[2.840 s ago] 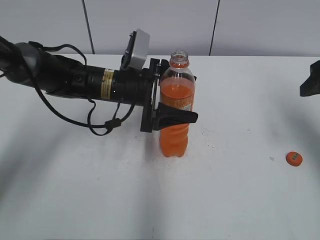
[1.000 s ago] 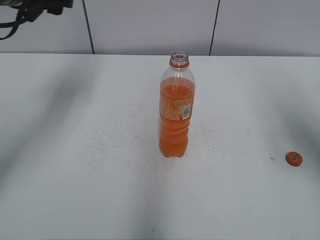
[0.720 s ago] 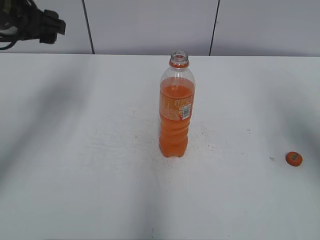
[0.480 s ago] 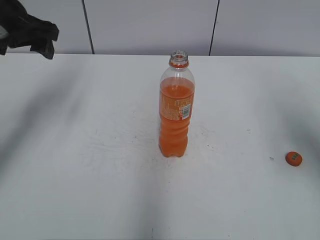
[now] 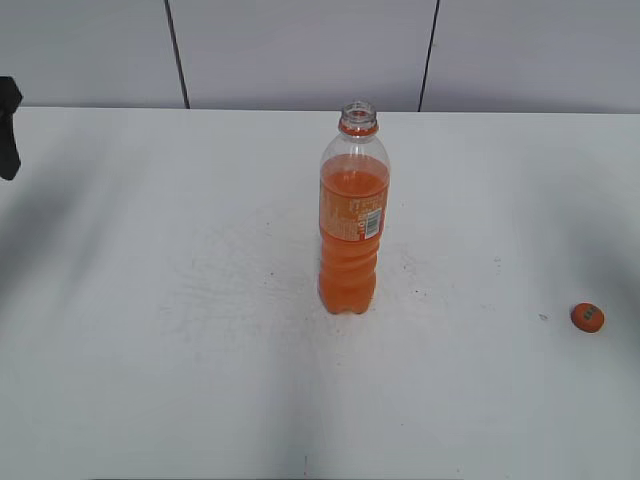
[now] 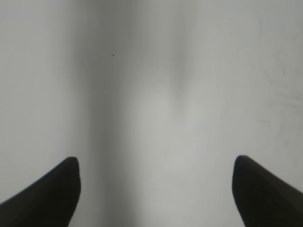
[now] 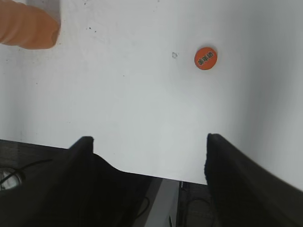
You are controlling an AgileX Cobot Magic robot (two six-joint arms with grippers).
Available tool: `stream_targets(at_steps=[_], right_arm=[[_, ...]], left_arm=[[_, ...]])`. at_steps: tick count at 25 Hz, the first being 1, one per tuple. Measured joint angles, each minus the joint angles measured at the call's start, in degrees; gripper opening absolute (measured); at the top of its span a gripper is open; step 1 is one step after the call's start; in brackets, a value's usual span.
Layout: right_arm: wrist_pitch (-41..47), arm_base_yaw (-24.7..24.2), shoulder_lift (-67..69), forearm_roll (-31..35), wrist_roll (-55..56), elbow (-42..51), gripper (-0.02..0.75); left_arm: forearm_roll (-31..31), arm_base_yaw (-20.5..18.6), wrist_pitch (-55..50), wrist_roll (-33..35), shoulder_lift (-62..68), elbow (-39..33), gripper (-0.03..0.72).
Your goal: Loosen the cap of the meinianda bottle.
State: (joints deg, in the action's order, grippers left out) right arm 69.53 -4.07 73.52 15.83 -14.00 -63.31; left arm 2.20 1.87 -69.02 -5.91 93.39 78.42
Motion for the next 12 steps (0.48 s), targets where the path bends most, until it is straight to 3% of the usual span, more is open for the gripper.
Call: stream_targets(at_steps=[4,12], right_arm=[[0.1,0.0,-1.1,-3.8,1.3,0.0,0.544],[0.1,0.0,-13.3,-5.7,1.7,5.1,0.534]], left_arm=[[-0.3,-0.1,-0.4,2.2,-2.2,-1.3,0.589],[-0.3,-0.1,-0.7,5.9,-20.8,-13.4,0.581]])
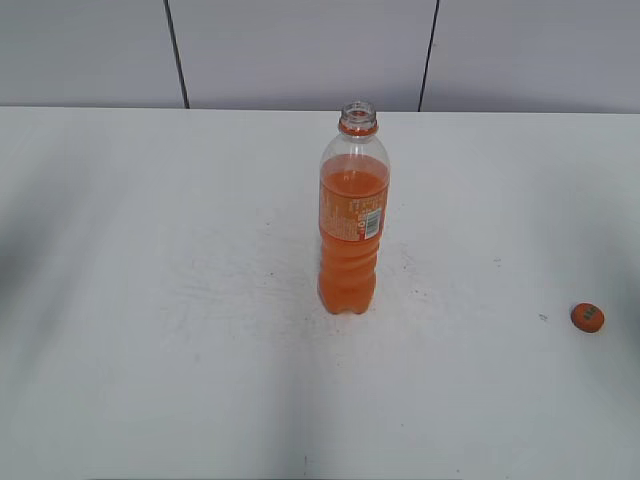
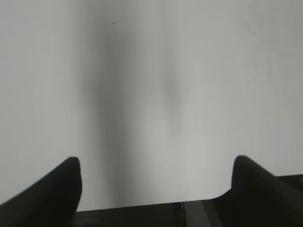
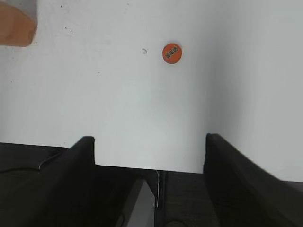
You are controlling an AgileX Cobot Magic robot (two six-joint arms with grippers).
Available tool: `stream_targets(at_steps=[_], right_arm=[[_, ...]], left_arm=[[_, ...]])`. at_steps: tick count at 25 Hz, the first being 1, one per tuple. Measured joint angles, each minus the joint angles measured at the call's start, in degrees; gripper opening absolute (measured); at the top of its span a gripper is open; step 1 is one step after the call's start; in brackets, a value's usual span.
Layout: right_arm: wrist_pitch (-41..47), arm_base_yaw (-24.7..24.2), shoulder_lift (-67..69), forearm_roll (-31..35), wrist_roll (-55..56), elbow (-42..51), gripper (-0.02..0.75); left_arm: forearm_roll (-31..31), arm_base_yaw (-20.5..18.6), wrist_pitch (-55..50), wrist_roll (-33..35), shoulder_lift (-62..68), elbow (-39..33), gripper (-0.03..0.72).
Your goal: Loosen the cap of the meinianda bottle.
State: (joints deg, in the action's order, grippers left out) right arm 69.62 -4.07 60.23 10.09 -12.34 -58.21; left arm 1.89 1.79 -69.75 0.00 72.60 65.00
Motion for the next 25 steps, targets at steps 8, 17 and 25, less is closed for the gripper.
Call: stream_targets(at_steps=[8,17,25], right_arm=[[0.1,0.0,-16.6,-0.3,3.9,9.3,0.533],[-5.2,0.0,-34.0,-3.7,4.3,21.8,0.532],[-7.2,0.0,-42.8,-4.9,0.8,29.5,0.532]], left_arm=[[-0.8,0.0,-0.2,2.7,-21.5,-10.5,0.568],[-1.1,0.0,2.3,2.7,-41.7,-25.7,0.561],[-3.7,0.0,6.0,3.5,-57.5,-30.5,0.558]])
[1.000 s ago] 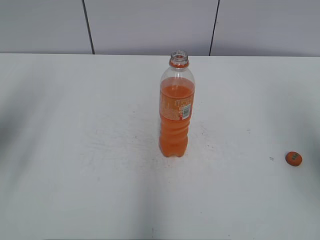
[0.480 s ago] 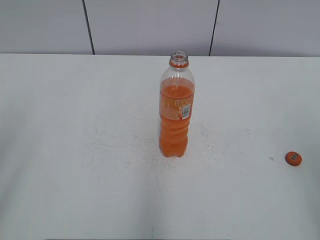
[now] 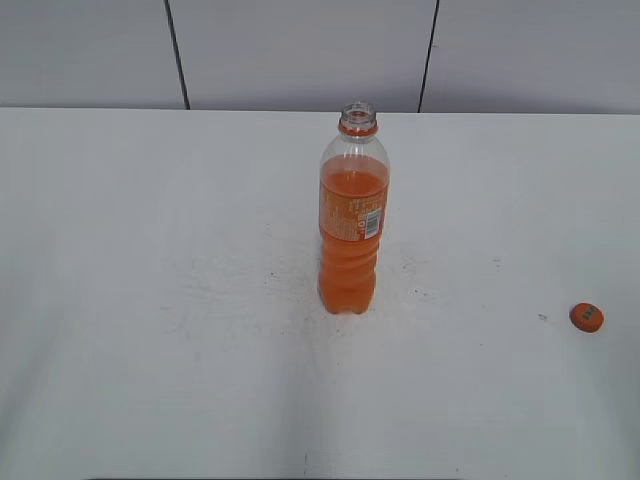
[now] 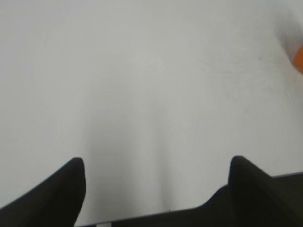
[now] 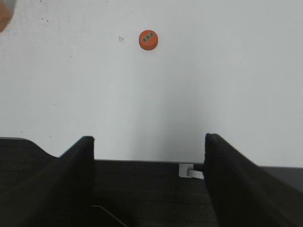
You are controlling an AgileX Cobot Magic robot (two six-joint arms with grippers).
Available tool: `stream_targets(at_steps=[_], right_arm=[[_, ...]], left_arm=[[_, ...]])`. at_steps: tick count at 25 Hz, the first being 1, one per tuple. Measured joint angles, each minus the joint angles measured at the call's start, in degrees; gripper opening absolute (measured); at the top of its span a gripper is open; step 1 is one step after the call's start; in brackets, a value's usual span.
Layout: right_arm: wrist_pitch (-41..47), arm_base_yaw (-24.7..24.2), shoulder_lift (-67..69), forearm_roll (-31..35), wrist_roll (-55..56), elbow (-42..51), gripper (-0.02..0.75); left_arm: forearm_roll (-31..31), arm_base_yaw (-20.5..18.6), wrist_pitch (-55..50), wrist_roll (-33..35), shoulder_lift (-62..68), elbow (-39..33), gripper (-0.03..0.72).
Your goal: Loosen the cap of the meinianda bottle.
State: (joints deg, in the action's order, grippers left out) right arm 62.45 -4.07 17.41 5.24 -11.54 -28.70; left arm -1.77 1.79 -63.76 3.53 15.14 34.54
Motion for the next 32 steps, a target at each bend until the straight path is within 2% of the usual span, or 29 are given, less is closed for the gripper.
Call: stream_targets(at_steps=[8,12,32], right_arm=[[-3.1,0.0,-12.9,-0.1,-2.2,3.1,0.489],[-3.5,0.0,-17.8,-0.1,-2.2,3.3,0.468],[-3.8,0.0,-17.9,-0.3,-1.5,3.3,0.46]], left_arm=[[-0.8,0.0,0.3,0.3,-14.9,-0.3,0.558],[-0.9,0.0,1.7,0.4,-15.1,-0.8,0.557],[-1.4,0.0,4.3,0.5,-15.4,-2.3,0.55]])
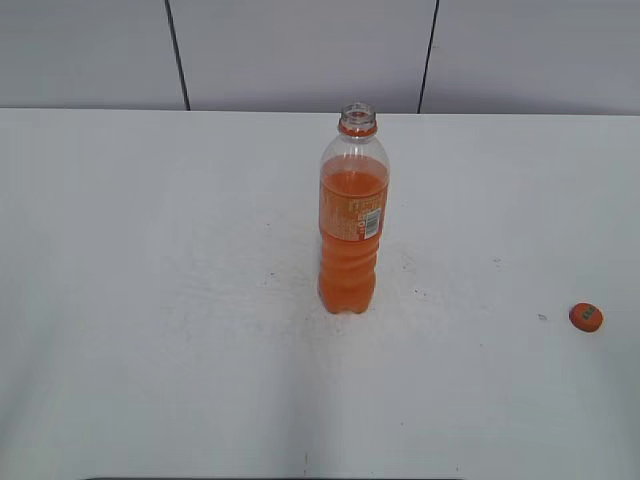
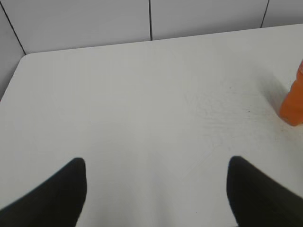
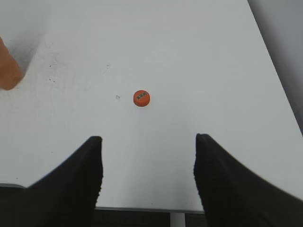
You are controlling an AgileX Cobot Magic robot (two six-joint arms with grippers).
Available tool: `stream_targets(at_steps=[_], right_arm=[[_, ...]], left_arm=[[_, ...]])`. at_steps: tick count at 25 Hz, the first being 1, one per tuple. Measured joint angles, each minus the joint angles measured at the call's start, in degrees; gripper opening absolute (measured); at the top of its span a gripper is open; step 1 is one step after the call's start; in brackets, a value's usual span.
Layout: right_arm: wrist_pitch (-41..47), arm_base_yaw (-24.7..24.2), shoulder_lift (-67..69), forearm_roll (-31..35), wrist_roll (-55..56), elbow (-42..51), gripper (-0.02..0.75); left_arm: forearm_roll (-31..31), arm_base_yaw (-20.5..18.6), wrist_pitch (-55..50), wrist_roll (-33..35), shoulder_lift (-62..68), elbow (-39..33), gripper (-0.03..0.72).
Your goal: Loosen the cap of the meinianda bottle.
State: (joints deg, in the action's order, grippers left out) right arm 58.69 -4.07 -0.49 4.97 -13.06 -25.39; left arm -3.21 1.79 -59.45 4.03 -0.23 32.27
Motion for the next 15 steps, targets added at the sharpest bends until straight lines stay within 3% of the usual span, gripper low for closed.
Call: stream_targets(at_steps=[15], right_arm=[[0.0,3.9,0.0,-0.3,0.1,0.0,0.46]], left_arm=[[0.0,0.0,0.1,0.0,0.0,0.0,0.537]])
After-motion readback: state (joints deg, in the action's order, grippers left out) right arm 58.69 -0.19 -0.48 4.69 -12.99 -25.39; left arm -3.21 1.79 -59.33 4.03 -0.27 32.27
